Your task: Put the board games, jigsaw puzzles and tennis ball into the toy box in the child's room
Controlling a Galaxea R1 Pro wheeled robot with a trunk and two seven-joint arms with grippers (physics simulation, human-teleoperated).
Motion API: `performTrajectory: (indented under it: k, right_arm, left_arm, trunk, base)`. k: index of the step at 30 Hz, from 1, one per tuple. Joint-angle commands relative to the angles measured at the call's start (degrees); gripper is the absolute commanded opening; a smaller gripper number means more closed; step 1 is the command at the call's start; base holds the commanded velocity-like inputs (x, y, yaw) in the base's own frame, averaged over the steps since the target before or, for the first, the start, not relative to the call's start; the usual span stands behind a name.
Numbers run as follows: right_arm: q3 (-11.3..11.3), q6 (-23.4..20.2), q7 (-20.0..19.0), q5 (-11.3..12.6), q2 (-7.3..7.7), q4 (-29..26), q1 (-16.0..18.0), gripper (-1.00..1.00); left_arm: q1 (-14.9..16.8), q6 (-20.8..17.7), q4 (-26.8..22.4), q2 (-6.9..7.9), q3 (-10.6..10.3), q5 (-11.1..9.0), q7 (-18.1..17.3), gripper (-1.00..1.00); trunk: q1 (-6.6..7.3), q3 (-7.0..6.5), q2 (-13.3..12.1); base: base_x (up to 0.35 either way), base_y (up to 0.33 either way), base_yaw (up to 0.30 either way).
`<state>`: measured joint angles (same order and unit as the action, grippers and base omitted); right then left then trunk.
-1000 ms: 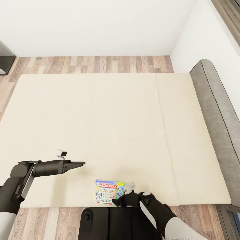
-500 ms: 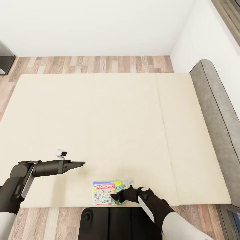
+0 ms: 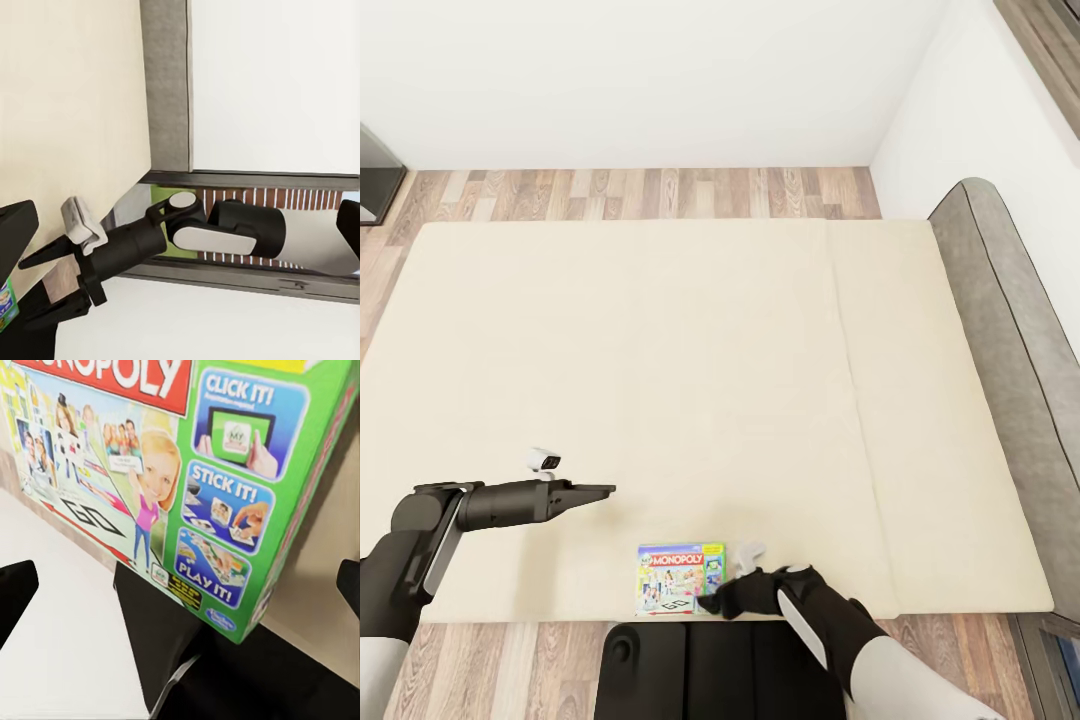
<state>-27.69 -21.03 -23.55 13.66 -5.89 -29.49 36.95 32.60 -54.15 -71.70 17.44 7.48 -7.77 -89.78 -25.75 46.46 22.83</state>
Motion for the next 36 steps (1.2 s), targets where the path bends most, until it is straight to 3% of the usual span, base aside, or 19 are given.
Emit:
performTrajectory:
  k: [1, 36]
  right_arm:
    - [-0.2, -0.6, 0.0, 0.5, 0.06, -0.1, 0.0, 1.0]
    - [-0.3, -3.5, -0.9, 0.7, -0.68, 0.5, 0.0, 1.0]
  left_arm:
    - [0.0, -0.6, 0.0, 0.01, 0.0, 0.0, -0.2, 1.0]
    - [0.0, -0.6, 0.0, -0.03, 0.0, 0.1, -0.2, 1.0]
  trunk:
    - [-0.03, 0.06, 0.1]
    - [-0.03, 0.06, 0.1]
  base:
    - [0.0, 0.0, 0.0]
    - [0.0, 0.0, 0.0]
